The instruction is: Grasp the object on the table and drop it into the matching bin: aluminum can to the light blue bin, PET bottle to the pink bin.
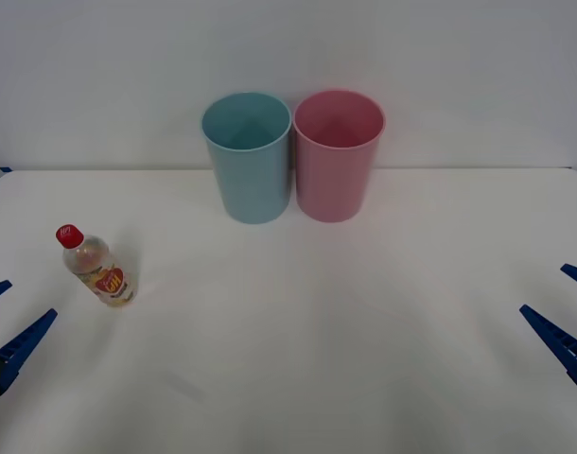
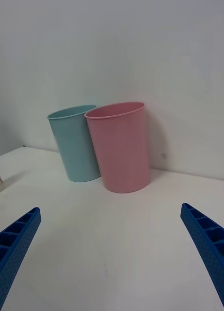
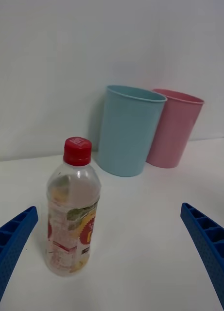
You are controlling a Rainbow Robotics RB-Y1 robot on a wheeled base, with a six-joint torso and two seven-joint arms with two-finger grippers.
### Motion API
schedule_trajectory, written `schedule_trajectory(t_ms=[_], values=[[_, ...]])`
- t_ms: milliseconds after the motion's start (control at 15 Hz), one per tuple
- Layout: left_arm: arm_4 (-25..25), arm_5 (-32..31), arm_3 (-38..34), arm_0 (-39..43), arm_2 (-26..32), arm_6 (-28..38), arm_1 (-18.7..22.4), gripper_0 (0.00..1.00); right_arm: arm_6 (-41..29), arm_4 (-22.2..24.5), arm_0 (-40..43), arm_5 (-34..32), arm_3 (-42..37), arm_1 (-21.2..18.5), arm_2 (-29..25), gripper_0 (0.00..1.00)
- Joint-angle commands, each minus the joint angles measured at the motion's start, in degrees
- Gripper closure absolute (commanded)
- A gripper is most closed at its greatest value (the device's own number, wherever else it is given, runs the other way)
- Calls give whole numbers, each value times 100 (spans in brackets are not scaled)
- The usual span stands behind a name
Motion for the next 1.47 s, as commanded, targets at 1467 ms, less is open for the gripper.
schedule_trajectory(t_ms=[1467], values=[[0, 1677, 1213, -705, -916, -1634, -475, 0, 0, 0, 0, 0, 0, 0, 0, 0]])
